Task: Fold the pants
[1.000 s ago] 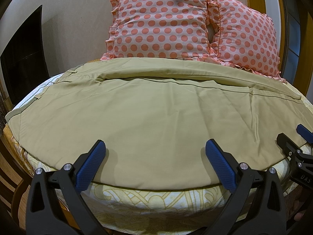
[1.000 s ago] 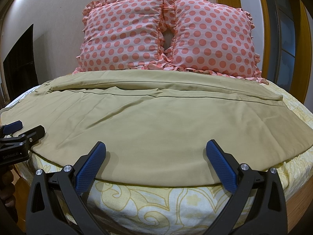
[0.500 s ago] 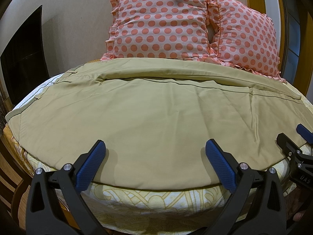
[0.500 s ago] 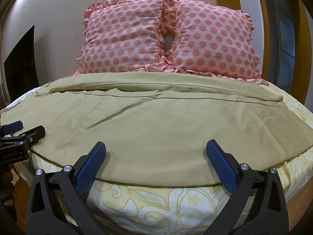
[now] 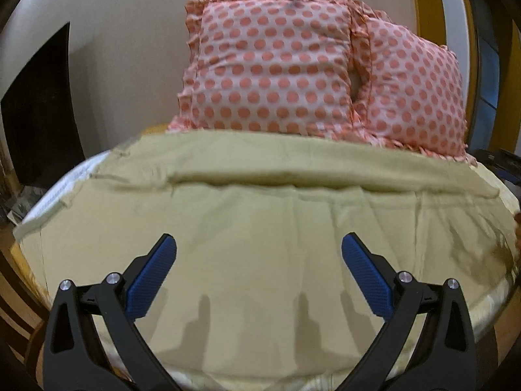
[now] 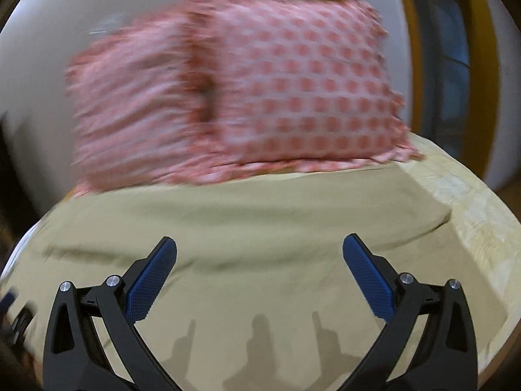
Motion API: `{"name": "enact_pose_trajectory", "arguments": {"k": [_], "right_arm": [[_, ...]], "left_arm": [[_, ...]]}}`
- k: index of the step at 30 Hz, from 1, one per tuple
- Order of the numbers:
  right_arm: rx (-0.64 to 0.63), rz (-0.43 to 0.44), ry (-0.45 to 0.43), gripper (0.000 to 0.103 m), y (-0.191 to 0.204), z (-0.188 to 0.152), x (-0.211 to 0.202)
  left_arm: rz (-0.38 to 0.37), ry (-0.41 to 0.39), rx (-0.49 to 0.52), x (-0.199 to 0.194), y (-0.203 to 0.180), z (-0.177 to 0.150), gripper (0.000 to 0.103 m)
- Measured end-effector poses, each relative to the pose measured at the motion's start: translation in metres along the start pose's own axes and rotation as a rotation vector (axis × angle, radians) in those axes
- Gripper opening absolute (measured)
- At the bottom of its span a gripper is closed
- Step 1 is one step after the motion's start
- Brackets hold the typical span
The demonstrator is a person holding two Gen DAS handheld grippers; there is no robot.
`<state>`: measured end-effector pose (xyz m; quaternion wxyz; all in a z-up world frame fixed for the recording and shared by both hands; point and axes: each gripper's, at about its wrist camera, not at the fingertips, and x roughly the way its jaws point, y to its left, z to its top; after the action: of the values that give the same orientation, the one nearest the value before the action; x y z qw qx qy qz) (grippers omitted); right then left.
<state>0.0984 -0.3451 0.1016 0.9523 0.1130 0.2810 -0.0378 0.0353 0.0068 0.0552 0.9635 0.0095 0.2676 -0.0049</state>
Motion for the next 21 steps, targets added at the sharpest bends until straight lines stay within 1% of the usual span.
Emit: {"name": "enact_pose_trajectory", "arguments": {"k": [1,2,3,4,6,7,9,12,13,14,15,17,18,19,20,21], "right_arm": [[0.044,-0.045,0.033,0.101,-0.013,0.019,0.028],[0.080,-0.079,0.058,0.098,-0.024,0.031,0.048],[0.134,-0.132,0.093,0.087,-0.038,0.044,0.073],[0.190,-0.172,0.131,0.078,-0.052,0.055,0.096],[0.297,-0.218,0.186,0.069,-0.082,0.069,0.135],[0.342,-0.249,0.206,0.065,-0.095,0.074,0.151],[0.415,-0.330,0.236,0.064,-0.118,0.086,0.183],[0.421,-0.444,0.266,0.064,-0.135,0.095,0.217],[0.412,-0.499,0.285,0.062,-0.142,0.095,0.229],[0.381,-0.537,0.274,0.060,-0.144,0.096,0.235],[0.349,-0.572,0.285,0.057,-0.145,0.096,0.242],[0.331,-0.565,0.271,0.053,-0.146,0.094,0.243],[0.328,-0.557,0.264,0.045,-0.148,0.092,0.241],[0.332,-0.538,0.256,0.031,-0.151,0.091,0.238],[0.343,-0.512,0.245,0.028,-0.155,0.088,0.234],[0.363,-0.477,0.234,0.018,-0.161,0.088,0.231]], "left_arm": [[0.004,-0.001,0.002,0.002,-0.001,0.005,0.101],[0.007,0.001,0.003,0.007,-0.003,0.011,0.101],[0.006,0.002,0.004,0.009,-0.003,0.013,0.101],[0.005,0.003,0.005,0.012,-0.004,0.016,0.101],[0.006,0.005,0.012,0.018,-0.006,0.021,0.101],[0.007,0.005,0.016,0.019,-0.006,0.022,0.101],[0.008,0.007,0.021,0.023,-0.007,0.022,0.101],[0.012,0.015,0.030,0.029,-0.008,0.024,0.101],[0.013,0.019,0.033,0.031,-0.008,0.024,0.101],[0.015,0.024,0.035,0.033,-0.008,0.024,0.101],[0.017,0.031,0.036,0.036,-0.008,0.023,0.101],[0.013,0.043,0.032,0.041,-0.008,0.023,0.101],[0.011,0.046,0.030,0.042,-0.007,0.022,0.101],[0.009,0.050,0.027,0.043,-0.007,0.022,0.101],[0.006,0.053,0.024,0.044,-0.007,0.022,0.101],[0.002,0.058,0.021,0.045,-0.007,0.021,0.101]]}}
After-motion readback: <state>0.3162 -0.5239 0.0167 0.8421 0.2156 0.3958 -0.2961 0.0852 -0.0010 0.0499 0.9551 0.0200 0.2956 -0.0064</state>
